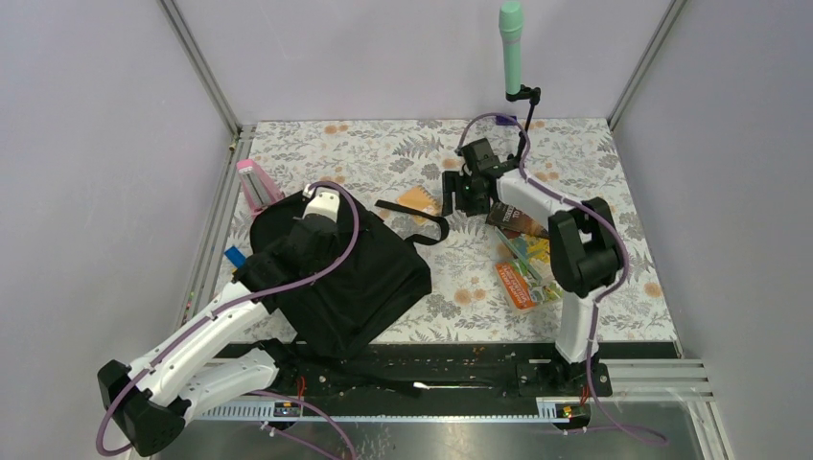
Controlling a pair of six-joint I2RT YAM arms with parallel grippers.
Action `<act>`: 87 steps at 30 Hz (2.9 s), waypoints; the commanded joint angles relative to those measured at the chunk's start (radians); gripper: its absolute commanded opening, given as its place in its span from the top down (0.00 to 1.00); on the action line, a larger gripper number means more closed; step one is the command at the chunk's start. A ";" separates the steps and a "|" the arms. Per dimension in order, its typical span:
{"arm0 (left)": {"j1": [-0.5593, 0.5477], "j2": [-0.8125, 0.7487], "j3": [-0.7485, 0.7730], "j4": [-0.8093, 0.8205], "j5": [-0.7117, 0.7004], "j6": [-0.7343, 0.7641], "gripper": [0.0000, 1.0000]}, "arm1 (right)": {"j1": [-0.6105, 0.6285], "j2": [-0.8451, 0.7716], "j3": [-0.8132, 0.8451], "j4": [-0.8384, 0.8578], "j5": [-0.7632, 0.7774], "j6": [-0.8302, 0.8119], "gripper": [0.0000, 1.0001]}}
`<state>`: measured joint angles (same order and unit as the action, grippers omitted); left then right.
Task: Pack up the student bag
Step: Move the stationery to the center of the board.
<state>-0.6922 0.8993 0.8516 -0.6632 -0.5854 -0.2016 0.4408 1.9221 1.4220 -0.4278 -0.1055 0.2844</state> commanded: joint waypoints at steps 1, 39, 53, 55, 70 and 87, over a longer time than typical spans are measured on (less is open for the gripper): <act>0.006 -0.004 0.051 0.057 -0.076 0.006 1.00 | -0.079 0.108 0.119 0.017 -0.151 0.042 0.26; 0.007 -0.041 0.054 0.054 0.030 -0.004 1.00 | -0.081 0.374 0.329 0.071 -0.324 0.219 0.45; 0.007 -0.052 0.050 0.054 0.024 -0.005 1.00 | -0.062 0.357 0.324 0.033 -0.216 0.241 0.77; 0.007 -0.053 0.050 0.053 0.025 -0.005 1.00 | -0.062 0.333 0.298 0.033 -0.190 0.237 0.84; 0.009 -0.049 0.050 0.054 0.023 -0.009 1.00 | -0.061 -0.095 -0.248 0.190 0.051 0.217 0.98; 0.009 -0.058 0.052 0.054 0.037 -0.017 1.00 | -0.062 -0.214 -0.419 0.251 0.053 0.317 0.58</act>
<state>-0.6880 0.8757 0.8520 -0.6861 -0.5446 -0.2100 0.3721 1.7252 1.0096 -0.2295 -0.0448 0.5549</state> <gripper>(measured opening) 0.010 0.400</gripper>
